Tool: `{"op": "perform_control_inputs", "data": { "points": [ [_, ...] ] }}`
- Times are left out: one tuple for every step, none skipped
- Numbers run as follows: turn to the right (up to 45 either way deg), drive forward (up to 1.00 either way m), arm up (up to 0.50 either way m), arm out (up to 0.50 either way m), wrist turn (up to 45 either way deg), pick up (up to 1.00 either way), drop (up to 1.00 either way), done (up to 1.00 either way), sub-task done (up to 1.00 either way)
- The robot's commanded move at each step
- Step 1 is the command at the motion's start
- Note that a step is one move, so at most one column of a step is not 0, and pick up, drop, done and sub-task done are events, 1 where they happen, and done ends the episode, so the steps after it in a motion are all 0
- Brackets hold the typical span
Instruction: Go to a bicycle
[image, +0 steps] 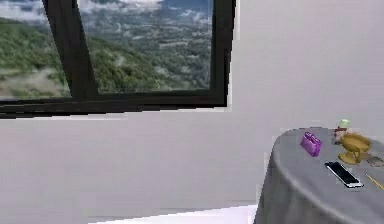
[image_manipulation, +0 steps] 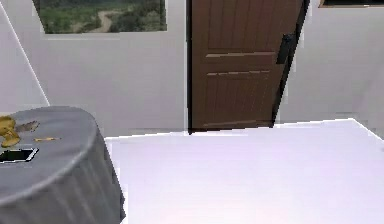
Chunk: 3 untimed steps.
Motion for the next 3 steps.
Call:
{"op": "perform_control_inputs", "data": {
  "points": [
    [0.0, 0.4, 0.0, 0.0, 0.0, 0.0, 0.0, 0.0, 0.0],
    [-45.0, 0.0, 0.0, 0.0, 0.0, 0.0, 0.0, 0.0, 0.0],
    [-3.0, 0.0, 0.0, 0.0, 0.0, 0.0, 0.0, 0.0, 0.0]
  ]
}}
